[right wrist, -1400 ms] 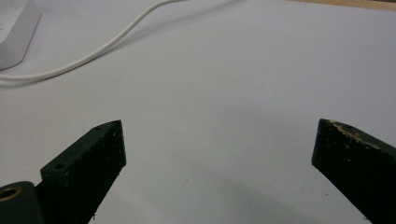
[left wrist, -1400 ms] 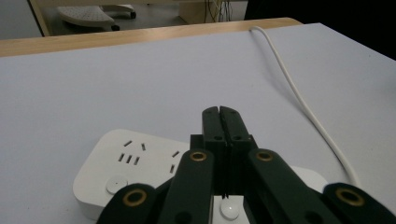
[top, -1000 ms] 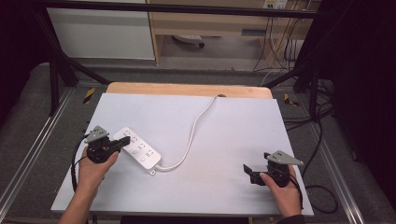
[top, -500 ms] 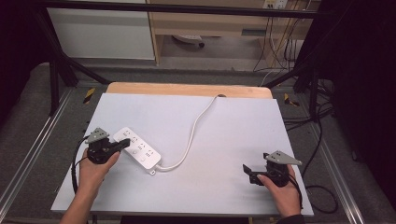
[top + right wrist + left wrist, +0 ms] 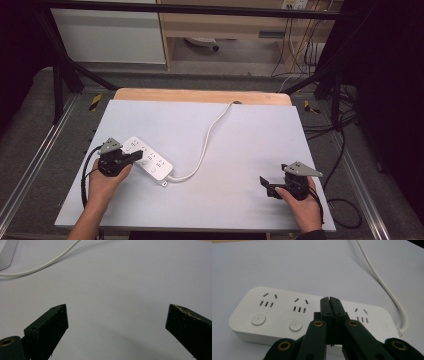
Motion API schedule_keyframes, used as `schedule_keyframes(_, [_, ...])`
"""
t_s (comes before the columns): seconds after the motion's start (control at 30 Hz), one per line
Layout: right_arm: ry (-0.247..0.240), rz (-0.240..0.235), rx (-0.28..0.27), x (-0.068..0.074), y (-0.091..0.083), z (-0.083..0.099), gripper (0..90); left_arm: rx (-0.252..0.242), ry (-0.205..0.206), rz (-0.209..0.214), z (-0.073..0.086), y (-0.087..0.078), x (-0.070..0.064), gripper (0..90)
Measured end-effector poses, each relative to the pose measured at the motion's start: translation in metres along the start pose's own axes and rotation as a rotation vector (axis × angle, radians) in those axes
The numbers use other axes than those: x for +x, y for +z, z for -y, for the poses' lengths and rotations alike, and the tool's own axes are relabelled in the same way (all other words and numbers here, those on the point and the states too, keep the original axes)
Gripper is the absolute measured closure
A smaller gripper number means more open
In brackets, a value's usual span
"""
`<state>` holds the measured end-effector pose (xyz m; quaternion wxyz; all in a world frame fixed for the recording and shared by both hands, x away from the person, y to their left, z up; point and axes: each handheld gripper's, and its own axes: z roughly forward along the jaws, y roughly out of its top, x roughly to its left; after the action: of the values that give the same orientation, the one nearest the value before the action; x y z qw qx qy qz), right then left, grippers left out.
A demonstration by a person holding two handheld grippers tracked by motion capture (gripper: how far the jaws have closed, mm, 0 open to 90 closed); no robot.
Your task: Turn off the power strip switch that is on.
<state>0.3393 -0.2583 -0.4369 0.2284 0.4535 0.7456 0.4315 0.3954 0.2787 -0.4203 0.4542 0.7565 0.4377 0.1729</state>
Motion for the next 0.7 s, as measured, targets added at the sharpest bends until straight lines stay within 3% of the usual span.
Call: schedule_keyframes(0.7, [0.005,0.004,0.001,0.0019,-0.0003,-0.0006,5.5,0.032,0.027,0.003,0.0026,0.0076,-0.0032,90.0])
